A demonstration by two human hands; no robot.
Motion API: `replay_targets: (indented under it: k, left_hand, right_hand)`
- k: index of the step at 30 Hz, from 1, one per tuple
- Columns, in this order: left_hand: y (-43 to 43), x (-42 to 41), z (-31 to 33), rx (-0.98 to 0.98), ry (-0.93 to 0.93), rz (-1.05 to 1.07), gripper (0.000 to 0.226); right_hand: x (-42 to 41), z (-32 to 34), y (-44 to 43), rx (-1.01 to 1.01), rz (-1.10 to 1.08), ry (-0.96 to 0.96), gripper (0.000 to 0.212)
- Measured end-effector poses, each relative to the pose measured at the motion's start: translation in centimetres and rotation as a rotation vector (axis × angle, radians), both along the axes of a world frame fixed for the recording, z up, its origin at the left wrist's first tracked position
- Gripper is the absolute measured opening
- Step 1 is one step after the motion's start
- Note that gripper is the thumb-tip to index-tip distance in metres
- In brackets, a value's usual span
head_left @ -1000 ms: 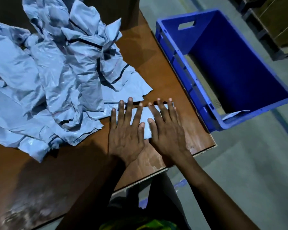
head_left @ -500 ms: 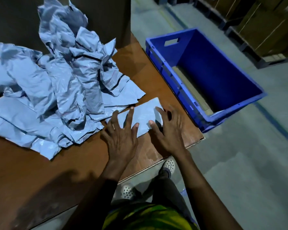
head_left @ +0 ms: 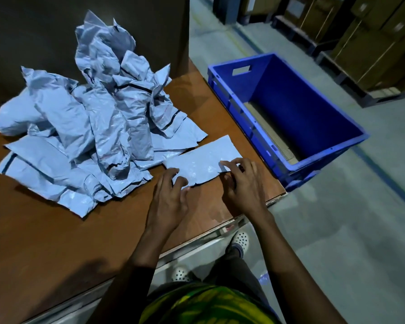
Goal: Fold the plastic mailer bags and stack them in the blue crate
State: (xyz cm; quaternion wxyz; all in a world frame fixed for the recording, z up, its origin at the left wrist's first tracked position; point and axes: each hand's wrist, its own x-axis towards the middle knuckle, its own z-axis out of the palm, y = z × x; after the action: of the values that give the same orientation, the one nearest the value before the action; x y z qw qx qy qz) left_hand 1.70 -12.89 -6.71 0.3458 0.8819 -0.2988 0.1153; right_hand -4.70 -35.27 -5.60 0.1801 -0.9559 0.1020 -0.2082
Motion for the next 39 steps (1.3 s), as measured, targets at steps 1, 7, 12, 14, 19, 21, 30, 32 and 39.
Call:
replay_targets:
  k: [1, 7, 12, 14, 19, 21, 30, 32, 39]
  left_hand:
    - [0.1, 0.2, 0.0, 0.013, -0.034, 0.011, 0.011]
    - [0.8, 0.7, 2.6, -0.109, -0.134, 0.085, 0.012]
    - [0.9, 2.4, 5.8, -0.205, -0.044, 0.257, 0.018]
    - [0.9, 3.5, 5.2, -0.124, 0.059, 0.227, 0.018]
    - [-0.1, 3.0, 2.4, 0.027, 0.093, 0.21, 0.009]
    - [-0.5, 1.6, 2.5, 0.021, 0.03, 0.233, 0.012]
    - [-2.6, -2.9, 0.2, 0.372, 0.05, -0.019, 0.063]
    - [-2.4, -3.2, 0.2, 0.42, 0.028, -0.027, 0.062]
    - [-3.3, -2.5, 0.2, 0.494, 0.063, 0.014, 0.061]
  right_hand:
    - [0.2, 0.1, 0.0, -0.034, -0.02, -0.02, 0.048]
    - [0.6, 2.0, -1.0, -0.04, 0.019, -0.19, 0.019]
    - [0.4, 6.8, -1.8, 0.276, 0.128, -0.174, 0.024]
    - [0.5, 7.2, -2.3, 0.44, 0.133, -0.054, 0.017]
    - [0.7, 4.3, -1.6, 0.229, -0.003, 0.222, 0.025]
    - [0.2, 3.7, -0.3, 0.057, -0.059, 0.206, 0.033]
    - [-2.4, 0.0, 4.8, -0.011, 0.056, 0.19, 0.052]
    - [-2.8, -0.2, 4.9, -0.027, 0.043, 0.187, 0.052]
    - [-1.6, -0.6, 4.6, -0.014, 0.013, 0.231, 0.051]
